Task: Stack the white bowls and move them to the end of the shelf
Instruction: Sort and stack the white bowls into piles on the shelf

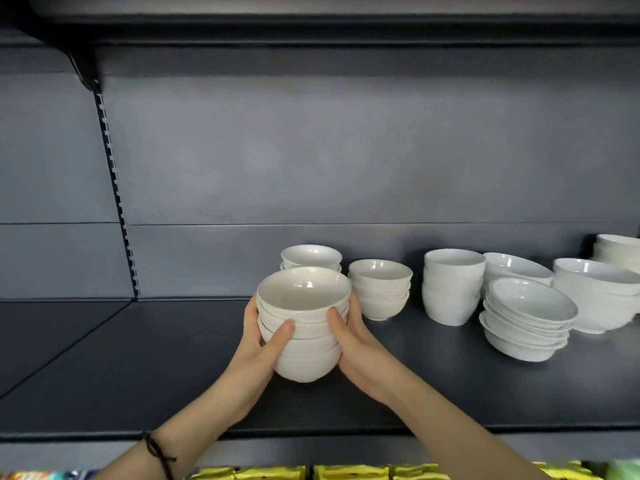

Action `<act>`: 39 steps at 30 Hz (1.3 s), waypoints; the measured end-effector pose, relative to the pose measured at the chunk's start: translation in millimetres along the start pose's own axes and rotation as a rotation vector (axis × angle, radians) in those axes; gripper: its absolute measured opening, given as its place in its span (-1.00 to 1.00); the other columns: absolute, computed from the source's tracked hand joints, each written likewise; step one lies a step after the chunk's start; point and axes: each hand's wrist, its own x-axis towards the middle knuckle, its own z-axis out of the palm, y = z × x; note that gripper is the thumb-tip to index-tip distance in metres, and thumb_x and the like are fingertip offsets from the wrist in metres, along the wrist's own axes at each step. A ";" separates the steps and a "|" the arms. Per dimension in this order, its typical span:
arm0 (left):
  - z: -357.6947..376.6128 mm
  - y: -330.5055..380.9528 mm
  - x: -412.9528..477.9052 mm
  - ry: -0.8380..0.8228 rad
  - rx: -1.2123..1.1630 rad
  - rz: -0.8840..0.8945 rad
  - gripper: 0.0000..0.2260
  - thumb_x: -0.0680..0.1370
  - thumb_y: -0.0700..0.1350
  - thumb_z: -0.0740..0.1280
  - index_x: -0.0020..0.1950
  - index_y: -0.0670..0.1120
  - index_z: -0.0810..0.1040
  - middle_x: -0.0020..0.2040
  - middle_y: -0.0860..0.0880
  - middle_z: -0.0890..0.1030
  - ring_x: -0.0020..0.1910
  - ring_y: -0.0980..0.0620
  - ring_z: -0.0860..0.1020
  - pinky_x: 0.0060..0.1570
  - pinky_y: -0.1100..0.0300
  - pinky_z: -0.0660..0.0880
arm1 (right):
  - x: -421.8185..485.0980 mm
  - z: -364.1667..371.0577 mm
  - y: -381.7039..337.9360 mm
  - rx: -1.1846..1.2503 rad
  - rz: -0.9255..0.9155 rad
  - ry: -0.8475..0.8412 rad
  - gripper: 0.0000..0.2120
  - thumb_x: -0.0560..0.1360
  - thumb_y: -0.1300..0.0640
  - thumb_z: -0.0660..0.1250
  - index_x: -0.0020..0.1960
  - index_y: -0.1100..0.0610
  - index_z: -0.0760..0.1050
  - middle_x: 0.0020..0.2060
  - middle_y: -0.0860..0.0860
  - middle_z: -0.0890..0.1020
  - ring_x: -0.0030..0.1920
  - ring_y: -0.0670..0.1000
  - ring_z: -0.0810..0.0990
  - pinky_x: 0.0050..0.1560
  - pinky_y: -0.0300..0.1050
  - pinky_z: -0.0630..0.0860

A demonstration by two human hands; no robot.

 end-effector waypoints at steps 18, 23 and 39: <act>129.1 -44.1 37.9 0.015 0.129 -0.030 -0.18 0.35 0.25 0.42 0.51 0.28 0.08 0.43 0.25 0.38 0.39 0.24 0.39 0.35 0.19 0.37 | -43.1 -133.2 -25.8 -0.061 0.039 0.004 -0.12 0.36 -0.34 0.41 0.53 -0.25 0.03 0.47 -0.15 0.39 0.46 -0.11 0.37 0.52 0.07 0.24; 126.1 -38.3 56.2 0.270 0.188 -0.099 -0.68 0.63 0.16 0.12 0.25 0.09 0.53 0.12 0.14 0.66 0.25 0.08 0.57 0.13 0.19 0.50 | -41.8 -143.4 -23.7 -0.092 0.053 0.001 -0.15 0.36 -0.36 0.41 0.52 -0.28 0.06 0.45 -0.20 0.40 0.45 -0.13 0.37 0.51 0.12 0.25; 61.8 -44.6 84.9 0.585 0.546 0.075 0.20 0.03 0.08 0.70 0.51 0.12 0.08 0.46 0.00 0.31 0.45 -0.07 0.32 0.40 -0.17 0.33 | -42.3 -149.6 -22.5 -0.116 0.079 0.002 -0.32 0.44 -0.24 0.30 0.49 -0.31 0.09 0.34 -0.32 0.49 0.36 -0.24 0.45 0.39 -0.02 0.41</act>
